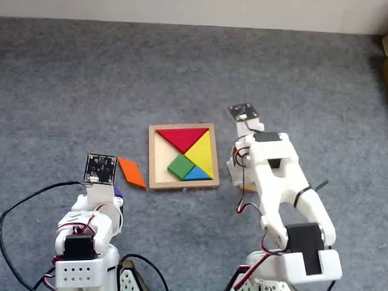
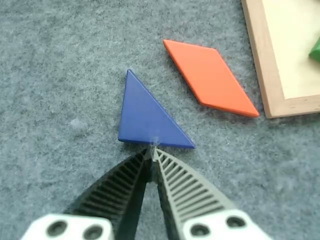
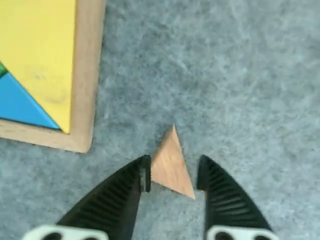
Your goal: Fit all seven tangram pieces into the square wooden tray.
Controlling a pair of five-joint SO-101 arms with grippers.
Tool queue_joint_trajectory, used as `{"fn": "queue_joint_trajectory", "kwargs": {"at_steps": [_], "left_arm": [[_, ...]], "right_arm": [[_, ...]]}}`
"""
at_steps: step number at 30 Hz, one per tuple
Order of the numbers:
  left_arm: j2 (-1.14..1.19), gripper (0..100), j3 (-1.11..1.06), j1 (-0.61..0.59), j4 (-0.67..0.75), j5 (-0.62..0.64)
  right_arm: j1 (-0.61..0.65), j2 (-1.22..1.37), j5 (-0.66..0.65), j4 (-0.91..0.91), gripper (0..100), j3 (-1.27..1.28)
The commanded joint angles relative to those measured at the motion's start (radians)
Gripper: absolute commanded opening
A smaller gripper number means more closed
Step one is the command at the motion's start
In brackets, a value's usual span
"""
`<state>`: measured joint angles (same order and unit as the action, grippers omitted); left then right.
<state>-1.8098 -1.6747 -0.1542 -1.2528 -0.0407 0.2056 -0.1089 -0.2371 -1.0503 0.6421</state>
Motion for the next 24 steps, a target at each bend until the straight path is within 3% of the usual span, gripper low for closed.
{"fn": "queue_joint_trajectory", "kwargs": {"at_steps": [1, 9, 12, 24], "left_arm": [[-0.004, 3, -0.021, -0.01, -0.003, 0.009], [-0.004, 3, -0.021, -0.01, -0.003, 0.009], [-0.004, 3, -0.021, -0.01, -0.003, 0.009], [-0.004, 3, -0.021, -0.01, -0.003, 0.009]], "right_arm": [[0.016, -0.054, -0.009, -0.016, 20.6, -0.038], [0.065, 0.113, -0.011, -0.016, 20.6, -0.045], [0.065, 0.165, -0.072, -0.016, 20.4, -0.045], [0.016, 0.168, -0.1, -0.019, 6.2, -0.085]]}}
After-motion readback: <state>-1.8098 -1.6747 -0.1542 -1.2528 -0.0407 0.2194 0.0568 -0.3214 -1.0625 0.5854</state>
